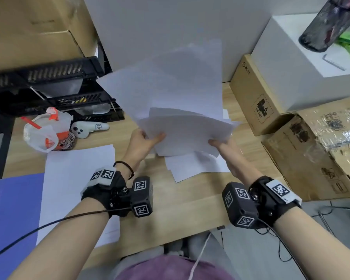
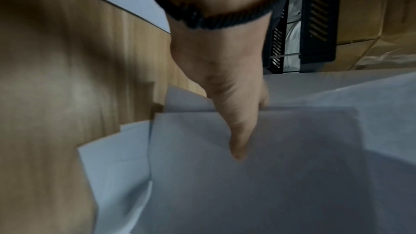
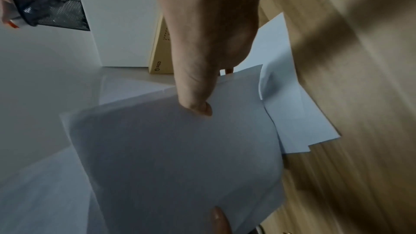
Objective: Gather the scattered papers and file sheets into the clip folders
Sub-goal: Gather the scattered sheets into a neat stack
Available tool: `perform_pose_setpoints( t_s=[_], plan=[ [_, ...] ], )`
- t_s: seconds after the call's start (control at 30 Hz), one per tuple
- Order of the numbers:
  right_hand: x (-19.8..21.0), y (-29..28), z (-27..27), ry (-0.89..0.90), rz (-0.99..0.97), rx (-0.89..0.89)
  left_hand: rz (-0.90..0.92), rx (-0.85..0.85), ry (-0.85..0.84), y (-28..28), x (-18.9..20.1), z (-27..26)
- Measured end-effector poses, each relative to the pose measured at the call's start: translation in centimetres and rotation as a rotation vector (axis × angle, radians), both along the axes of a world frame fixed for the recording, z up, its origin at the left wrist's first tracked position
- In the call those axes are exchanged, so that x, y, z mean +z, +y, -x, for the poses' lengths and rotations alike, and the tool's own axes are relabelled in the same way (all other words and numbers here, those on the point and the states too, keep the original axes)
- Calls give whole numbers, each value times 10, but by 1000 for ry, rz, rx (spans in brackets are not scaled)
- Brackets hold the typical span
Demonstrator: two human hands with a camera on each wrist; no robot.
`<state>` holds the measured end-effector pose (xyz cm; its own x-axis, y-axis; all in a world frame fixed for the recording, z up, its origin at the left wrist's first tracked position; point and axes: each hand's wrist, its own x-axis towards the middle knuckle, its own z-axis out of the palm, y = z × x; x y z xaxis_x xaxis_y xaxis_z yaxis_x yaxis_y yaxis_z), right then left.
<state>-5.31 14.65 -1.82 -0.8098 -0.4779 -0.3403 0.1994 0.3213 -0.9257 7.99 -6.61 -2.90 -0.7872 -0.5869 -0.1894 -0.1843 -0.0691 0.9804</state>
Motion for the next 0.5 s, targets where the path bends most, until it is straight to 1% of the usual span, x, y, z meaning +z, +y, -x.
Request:
perform_pose_setpoints(
  t_s=[0.07, 0.17, 0.23, 0.3, 0.43, 0.5],
  plan=[
    [-6, 4, -7, -2, -8, -11, -20, 3, -33, 5, -9, -11],
    [-10, 5, -10, -8, -40, -46, -20, -18, -34, 9, -14, -17],
    [-8, 1, -10, 2, -65, -70, 15, -47, -28, 10, -11, -17],
    [-3, -4, -10, 15, -71, -71, 12, -73, -25, 8, -8, -13],
    [8, -11, -8, 33, -68, -78, -89, -33, -4, 1, -6, -8],
    [5, -10, -9, 26, -51, -76, -150, -3, 6, 0, -12, -10]
  ],
)
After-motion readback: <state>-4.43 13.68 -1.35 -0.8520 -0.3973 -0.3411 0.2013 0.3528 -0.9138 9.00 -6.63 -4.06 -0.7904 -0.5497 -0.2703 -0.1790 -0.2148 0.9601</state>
